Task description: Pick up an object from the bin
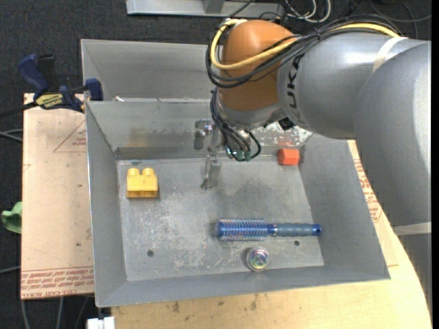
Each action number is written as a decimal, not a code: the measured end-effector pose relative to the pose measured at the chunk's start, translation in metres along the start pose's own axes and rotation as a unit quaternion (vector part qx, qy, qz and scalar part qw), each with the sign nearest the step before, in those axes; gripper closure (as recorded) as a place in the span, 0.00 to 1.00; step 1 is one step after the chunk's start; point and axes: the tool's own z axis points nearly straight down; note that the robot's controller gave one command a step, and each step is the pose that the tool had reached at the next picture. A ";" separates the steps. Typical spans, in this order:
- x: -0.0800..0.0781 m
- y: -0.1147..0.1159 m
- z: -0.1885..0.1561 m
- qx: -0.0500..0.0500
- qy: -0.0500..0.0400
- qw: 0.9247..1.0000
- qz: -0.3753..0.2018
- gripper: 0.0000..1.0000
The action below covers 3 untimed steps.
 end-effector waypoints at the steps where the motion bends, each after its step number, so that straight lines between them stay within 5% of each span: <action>1: 0.009 0.101 0.014 -0.001 -0.004 0.994 -0.111 0.00; 2: 0.022 0.106 0.081 0.000 -0.003 0.999 -0.045 0.00; 3: 0.018 0.107 0.073 -0.002 -0.010 0.999 -0.044 1.00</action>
Offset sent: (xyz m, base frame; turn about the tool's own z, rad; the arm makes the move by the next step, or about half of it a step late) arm -0.0092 0.0963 -0.0134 -0.2182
